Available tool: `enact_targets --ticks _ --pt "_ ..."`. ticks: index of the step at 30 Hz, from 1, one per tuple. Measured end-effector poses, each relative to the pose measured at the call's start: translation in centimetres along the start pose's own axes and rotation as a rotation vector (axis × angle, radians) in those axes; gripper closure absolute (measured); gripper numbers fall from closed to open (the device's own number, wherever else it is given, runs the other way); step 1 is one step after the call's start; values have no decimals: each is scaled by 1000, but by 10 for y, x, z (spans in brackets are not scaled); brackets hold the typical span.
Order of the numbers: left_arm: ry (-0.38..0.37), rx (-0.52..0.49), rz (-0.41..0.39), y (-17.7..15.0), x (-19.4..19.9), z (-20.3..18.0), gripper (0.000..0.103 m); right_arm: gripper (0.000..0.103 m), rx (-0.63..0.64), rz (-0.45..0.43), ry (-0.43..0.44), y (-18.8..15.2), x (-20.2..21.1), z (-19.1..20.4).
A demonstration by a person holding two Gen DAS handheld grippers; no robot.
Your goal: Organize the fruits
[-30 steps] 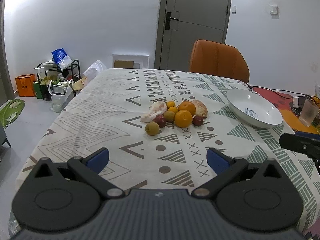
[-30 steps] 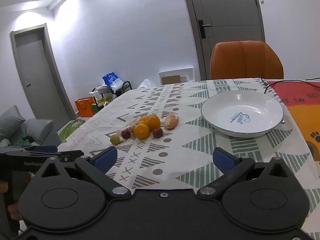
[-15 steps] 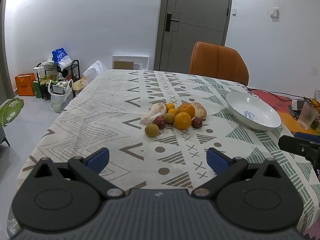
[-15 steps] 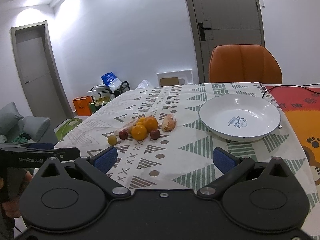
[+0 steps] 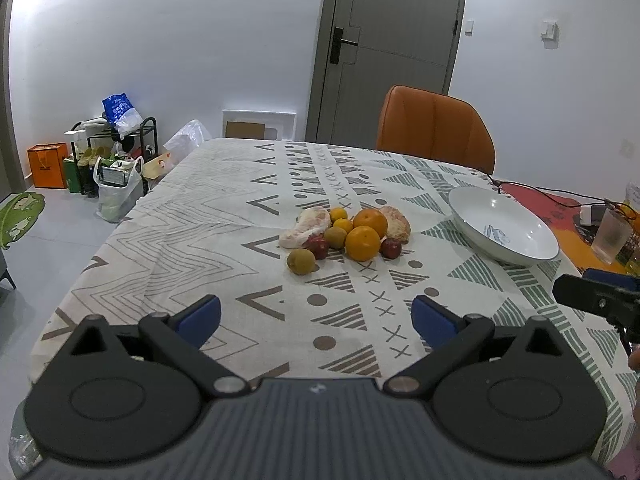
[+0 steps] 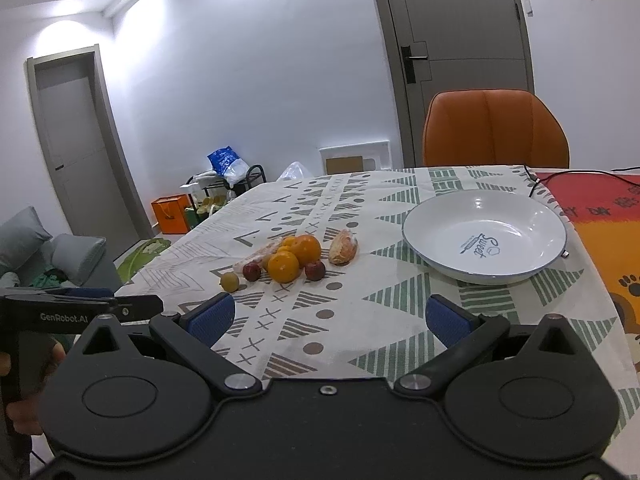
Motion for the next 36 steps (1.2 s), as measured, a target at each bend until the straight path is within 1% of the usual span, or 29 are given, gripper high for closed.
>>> enact_targets --ticks 11,17,24,30,32,34,36 --pt "-7 5 -8 3 1 -1 1 0 7 0 -3 0 0 -1" --pt "-26 6 -22 3 -1 -3 2 0 12 6 -5 -2 -3 0" --pt "-39 18 -9 3 -13 -1 2 0 20 18 -29 -4 -13 -3" --pt "-46 33 1 4 -25 4 7 0 17 28 -32 -3 -27 -5" --pt "-49 41 5 5 -29 6 10 0 23 31 -31 -3 -32 -5" --pt "-51 51 9 6 -34 8 16 0 27 32 -24 -2 -37 -4" --pt "-53 57 15 6 -39 11 18 1 23 38 -12 -2 -43 -3"
Point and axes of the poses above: each gripper's, at about its wrist camera, not at the fingertips, and x roughly against the way its jaws point, z to its left, y to its top, the point moved 8 cm from there along -x, roughly the way its jaws point, and after that the axes turned 8 degrees about -z, right-handed, at the moved point
